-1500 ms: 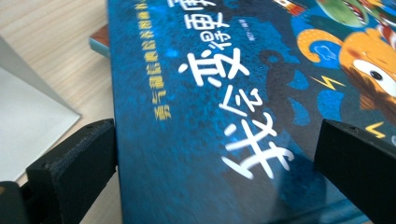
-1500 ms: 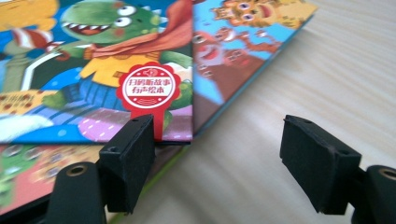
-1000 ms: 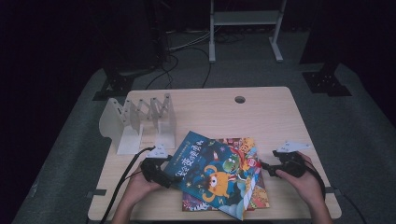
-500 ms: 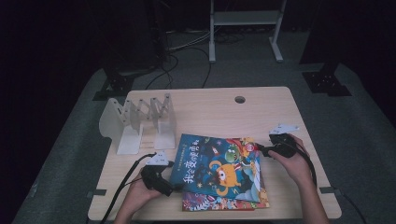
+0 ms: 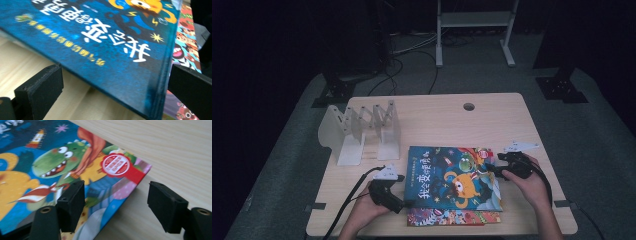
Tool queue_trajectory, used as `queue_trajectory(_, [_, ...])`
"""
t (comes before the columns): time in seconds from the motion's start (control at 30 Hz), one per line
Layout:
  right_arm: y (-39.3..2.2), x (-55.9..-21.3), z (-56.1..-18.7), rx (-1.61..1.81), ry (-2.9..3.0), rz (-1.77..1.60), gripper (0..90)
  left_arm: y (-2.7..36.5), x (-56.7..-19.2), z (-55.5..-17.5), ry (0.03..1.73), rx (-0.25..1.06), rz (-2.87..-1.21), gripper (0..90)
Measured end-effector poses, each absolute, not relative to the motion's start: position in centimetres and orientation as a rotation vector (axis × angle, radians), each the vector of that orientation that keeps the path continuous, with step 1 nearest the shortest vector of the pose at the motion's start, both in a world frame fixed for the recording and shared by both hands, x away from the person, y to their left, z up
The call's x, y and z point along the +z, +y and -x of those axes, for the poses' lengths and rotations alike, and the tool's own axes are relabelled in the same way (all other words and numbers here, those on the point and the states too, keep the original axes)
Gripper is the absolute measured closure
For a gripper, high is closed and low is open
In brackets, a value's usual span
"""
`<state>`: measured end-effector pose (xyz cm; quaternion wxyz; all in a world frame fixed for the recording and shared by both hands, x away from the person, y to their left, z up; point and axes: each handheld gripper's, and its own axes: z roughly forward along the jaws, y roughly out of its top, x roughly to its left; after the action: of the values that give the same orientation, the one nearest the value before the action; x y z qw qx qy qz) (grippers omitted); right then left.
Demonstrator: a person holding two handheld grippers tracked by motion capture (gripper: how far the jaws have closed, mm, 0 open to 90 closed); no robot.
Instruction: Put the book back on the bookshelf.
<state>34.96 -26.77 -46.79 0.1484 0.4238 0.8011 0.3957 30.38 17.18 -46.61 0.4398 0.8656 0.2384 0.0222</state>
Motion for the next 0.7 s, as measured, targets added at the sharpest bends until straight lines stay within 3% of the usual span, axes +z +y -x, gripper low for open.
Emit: queue_trajectory(0.7, [-22.5,-46.8,-34.7,1.198,2.393,-1.143,34.1,21.6,-46.3,-31.4,0.743,0.144,-2.12,0.0])
